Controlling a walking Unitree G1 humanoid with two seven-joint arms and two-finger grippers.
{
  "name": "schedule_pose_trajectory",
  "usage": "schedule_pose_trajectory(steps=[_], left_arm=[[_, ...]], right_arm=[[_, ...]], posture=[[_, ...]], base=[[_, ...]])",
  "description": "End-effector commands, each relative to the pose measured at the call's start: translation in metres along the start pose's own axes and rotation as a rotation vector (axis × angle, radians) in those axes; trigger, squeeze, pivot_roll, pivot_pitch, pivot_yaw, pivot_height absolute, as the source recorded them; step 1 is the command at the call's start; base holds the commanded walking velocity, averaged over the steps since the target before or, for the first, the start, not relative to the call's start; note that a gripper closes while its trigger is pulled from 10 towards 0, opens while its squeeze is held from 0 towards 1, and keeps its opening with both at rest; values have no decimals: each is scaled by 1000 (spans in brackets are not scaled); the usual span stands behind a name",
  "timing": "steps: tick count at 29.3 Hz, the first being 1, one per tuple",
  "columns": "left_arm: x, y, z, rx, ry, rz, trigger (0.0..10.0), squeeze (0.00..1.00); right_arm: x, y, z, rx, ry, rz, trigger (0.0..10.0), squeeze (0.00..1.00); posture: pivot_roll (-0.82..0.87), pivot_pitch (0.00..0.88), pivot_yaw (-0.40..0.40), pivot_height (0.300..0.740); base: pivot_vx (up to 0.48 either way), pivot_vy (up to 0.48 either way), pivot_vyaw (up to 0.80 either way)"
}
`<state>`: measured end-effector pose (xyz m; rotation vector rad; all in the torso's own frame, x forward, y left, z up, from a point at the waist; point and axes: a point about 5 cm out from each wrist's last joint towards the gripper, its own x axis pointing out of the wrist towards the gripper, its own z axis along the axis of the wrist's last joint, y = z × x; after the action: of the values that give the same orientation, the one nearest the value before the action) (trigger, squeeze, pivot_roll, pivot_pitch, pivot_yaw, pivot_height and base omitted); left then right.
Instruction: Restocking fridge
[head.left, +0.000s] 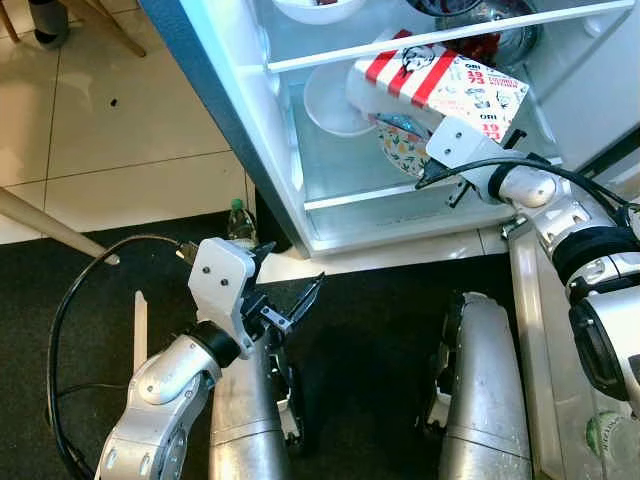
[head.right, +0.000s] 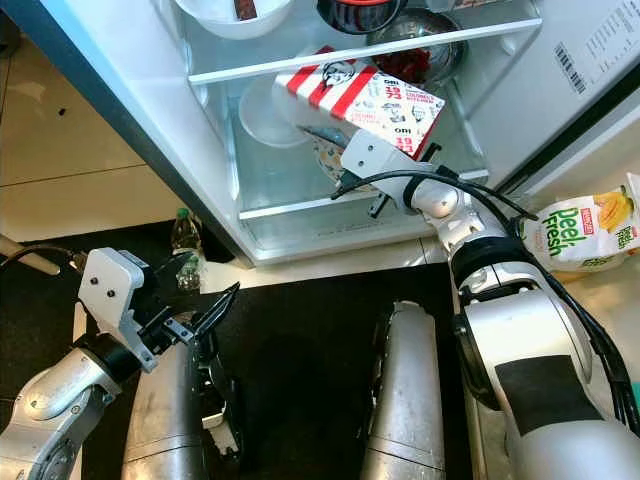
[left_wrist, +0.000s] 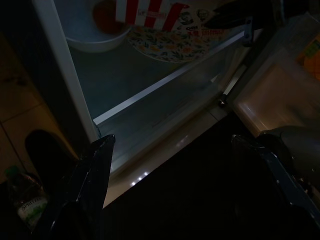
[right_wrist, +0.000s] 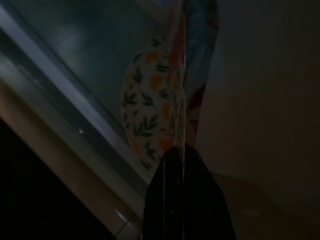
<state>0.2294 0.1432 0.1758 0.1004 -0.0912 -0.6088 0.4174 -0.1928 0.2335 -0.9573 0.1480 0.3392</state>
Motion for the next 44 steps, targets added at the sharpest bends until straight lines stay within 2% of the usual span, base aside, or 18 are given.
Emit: schedule_pose_trajectory(steps=[1, 6, 8, 11, 15, 18, 24, 26, 29, 30, 31, 32, 34, 35, 40, 44], left_arm=[[-4, -6, -5, -12, 34, -17, 10000, 0], [-2, -7, -4, -14, 30, -22, 10000, 0], [-2, -8, -3, -16, 28, -23, 10000, 0], [-4, -8, -3, -21, 29, -19, 10000, 0], [-5, -8, -4, -24, 32, -17, 10000, 0], [-3, -8, -3, -24, 28, -18, 10000, 0], [-3, -9, -2, -24, 27, -18, 10000, 0], [-3, -8, -2, -25, 28, -17, 10000, 0], [-3, -8, -2, -26, 27, -15, 10000, 0], [-2, -8, -2, -26, 26, -15, 10000, 0], [-2, -8, -2, -26, 26, -15, 10000, 0], [-2, -8, -2, -26, 25, -15, 10000, 0], [-2, -8, -2, -27, 25, -15, 10000, 0], [-2, -8, -2, -28, 25, -15, 10000, 0], [-1, -7, -1, -27, 20, -12, 10000, 0], [0, -7, -1, -30, 15, -11, 10000, 0]], right_arm=[[1, 14, -8, -76, 26, 74, 10000, 0], [2, 19, -8, -117, 35, 92, 10000, 0], [2, 14, -5, -78, 18, 71, 10000, 0], [1, 9, -3, -85, 12, 63, 10000, 0], [1, 8, -5, -176, 45, 59, 10000, 0], [1, 10, -8, -309, 87, 26, 10000, 0], [2, 8, -6, -381, 96, -4, 10000, 0], [3, 6, -3, -449, 100, -29, 10000, 0], [3, 4, 1, -473, 95, -53, 10000, 0], [4, 3, 2, -481, 93, -62, 10000, 78], [4, 3, 2, -486, 91, -68, 10000, 78], [4, 3, 3, -497, 89, -78, 10000, 498], [4, 2, 5, -506, 87, -91, 10000, 914], [4, 1, 5, -507, 87, -102, 10000, 992], [3, -4, 4, -497, 105, -117, 10000, 1000], [1, -6, -1, -433, 126, -105, 10000, 1000]], posture=[[193, 596, 81, 500], [203, 597, 84, 500], [209, 598, 85, 500], [208, 599, 85, 500], [208, 599, 85, 500], [202, 601, 83, 500], [204, 600, 85, 500], [203, 600, 85, 500], [203, 600, 85, 500], [203, 599, 84, 500], [204, 599, 84, 500], [204, 599, 84, 500], [204, 597, 85, 500], [204, 597, 85, 500], [200, 592, 83, 500], [195, 592, 83, 500]], base=[[0, 0, 0], [0, 0, 0], [0, 0, 0], [0, 0, 0], [0, 0, 0], [0, 0, 0], [0, 0, 0], [0, 0, 0], [0, 0, 0], [0, 0, 0], [0, 0, 0], [0, 0, 0], [0, 0, 0], [0, 0, 0], [0, 0, 0], [0, 0, 0]])
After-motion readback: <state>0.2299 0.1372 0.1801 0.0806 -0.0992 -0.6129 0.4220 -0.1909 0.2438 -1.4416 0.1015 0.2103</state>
